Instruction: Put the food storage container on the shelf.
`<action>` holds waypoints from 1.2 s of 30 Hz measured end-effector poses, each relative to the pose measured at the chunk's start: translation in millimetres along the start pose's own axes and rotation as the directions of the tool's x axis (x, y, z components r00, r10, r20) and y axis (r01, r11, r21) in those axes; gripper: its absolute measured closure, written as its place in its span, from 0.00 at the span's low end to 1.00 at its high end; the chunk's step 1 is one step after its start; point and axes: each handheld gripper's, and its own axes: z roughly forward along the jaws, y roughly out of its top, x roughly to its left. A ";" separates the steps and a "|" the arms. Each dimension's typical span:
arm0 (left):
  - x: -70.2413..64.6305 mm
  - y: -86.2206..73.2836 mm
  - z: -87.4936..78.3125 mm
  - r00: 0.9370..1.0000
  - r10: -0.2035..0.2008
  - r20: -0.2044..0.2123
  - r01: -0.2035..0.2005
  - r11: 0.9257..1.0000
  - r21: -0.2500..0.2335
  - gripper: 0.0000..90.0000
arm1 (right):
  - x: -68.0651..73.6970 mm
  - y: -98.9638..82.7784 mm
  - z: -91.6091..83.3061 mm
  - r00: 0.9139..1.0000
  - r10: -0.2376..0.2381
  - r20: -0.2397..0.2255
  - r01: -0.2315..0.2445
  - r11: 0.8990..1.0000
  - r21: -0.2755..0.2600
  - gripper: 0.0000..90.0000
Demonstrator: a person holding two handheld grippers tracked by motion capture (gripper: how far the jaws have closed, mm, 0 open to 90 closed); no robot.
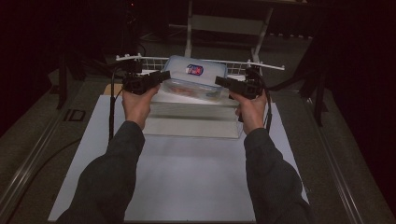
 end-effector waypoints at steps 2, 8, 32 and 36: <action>-0.8 -0.5 -1.7 1.000 0.017 0.002 -0.017 1.000 -0.001 0.60 | 8.0 -0.3 -3.5 0.996 -0.064 0.058 0.065 0.998 -0.020 0.55; -3.7 1.6 -16.1 0.997 0.069 0.041 -0.068 0.998 -0.018 0.60 | 43.4 -10.7 -21.1 0.930 -0.366 0.025 0.367 0.928 -0.066 0.83; -49.2 -66.9 -89.4 0.921 0.364 0.141 -0.368 0.930 0.006 0.53 | 71.6 -80.1 -57.9 0.847 -0.512 -0.142 0.521 0.853 0.026 0.82; -46.9 -87.5 -98.7 0.905 0.403 0.134 -0.411 0.911 0.040 0.52 | 74.0 -93.5 -62.8 0.836 -0.523 -0.165 0.535 0.844 0.037 0.81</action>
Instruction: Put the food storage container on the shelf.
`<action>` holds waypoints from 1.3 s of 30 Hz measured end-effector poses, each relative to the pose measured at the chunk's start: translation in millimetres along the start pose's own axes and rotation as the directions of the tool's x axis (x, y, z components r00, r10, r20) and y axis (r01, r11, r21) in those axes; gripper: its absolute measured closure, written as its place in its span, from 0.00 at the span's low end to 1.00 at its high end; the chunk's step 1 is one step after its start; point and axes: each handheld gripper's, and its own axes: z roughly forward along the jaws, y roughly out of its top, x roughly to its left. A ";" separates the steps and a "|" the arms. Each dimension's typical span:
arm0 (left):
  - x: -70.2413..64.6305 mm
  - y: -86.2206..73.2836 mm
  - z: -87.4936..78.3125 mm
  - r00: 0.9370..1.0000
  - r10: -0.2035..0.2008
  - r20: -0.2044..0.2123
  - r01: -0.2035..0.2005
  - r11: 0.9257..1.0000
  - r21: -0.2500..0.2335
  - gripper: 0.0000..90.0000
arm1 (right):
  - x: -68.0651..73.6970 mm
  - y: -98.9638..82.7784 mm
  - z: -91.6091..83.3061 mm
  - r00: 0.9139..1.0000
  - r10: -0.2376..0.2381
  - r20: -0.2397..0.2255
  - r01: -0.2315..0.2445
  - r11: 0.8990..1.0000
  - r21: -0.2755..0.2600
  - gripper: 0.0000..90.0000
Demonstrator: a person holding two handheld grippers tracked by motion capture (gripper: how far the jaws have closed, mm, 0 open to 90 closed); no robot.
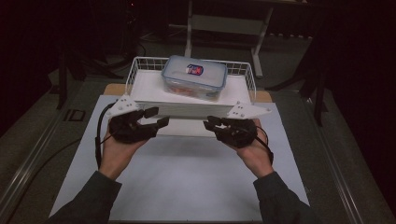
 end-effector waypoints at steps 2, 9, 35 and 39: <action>-2.1 -9.5 -4.8 1.000 0.007 -0.006 -0.007 1.000 0.009 0.51 | 4.8 -6.4 -3.1 1.000 -0.001 -0.013 0.001 1.000 -0.002 0.81; -5.2 -46.3 -23.6 0.998 0.029 -0.057 -0.026 0.999 0.045 0.50 | 13.8 -30.5 -18.1 0.999 0.020 -0.025 -0.020 1.000 -0.004 0.70; 15.3 -130.2 -62.3 0.979 -0.076 -0.191 0.092 0.993 0.077 0.39 | -1.6 -133.8 -80.0 0.969 0.197 0.148 -0.203 0.979 0.028 0.22; 16.0 -133.5 -65.5 0.979 -0.079 -0.190 0.095 0.993 0.076 0.39 | -5.7 -149.8 -87.6 0.961 0.228 0.160 -0.234 0.972 0.024 0.20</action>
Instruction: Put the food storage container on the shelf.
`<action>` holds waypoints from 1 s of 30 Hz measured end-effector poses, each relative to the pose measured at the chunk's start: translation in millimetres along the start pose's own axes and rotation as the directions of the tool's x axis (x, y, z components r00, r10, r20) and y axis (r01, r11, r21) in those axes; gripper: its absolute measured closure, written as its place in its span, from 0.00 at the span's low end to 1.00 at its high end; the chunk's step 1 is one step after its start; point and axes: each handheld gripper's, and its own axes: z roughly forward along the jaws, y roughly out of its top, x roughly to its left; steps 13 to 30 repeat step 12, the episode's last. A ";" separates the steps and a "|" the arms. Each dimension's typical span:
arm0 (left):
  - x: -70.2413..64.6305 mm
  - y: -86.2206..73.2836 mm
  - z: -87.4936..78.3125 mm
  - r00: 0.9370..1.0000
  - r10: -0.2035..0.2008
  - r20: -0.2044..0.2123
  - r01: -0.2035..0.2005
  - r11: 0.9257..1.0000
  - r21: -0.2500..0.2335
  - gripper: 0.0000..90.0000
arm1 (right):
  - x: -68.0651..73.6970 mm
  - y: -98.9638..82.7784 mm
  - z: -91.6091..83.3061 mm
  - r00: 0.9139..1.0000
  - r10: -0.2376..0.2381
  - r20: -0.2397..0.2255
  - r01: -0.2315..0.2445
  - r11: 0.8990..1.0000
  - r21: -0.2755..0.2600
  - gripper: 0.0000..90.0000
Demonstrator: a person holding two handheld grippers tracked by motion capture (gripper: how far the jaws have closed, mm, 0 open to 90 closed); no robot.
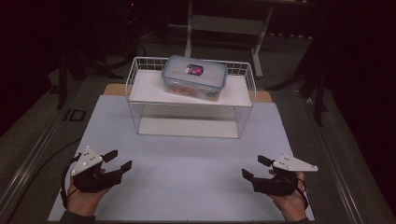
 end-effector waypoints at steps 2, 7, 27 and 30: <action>1.1 -4.9 -0.9 1.000 -0.004 0.007 0.004 1.000 0.002 0.39 | -7.1 -13.5 -5.1 1.000 0.020 0.018 -0.020 1.000 0.009 0.19; 2.2 -9.7 0.4 1.000 -0.001 0.003 0.001 1.000 0.007 0.38 | -10.3 -22.3 -10.3 0.999 0.027 0.045 -0.027 1.000 -0.001 0.17; 6.7 -12.9 1.0 1.000 -0.015 -0.017 0.015 1.000 0.003 0.38 | -9.0 -23.1 -9.5 0.998 0.004 0.061 -0.003 1.000 -0.010 0.17; 6.7 -12.9 1.0 1.000 -0.015 -0.017 0.015 1.000 0.003 0.38 | -9.0 -23.1 -9.5 0.998 0.004 0.061 -0.003 1.000 -0.010 0.17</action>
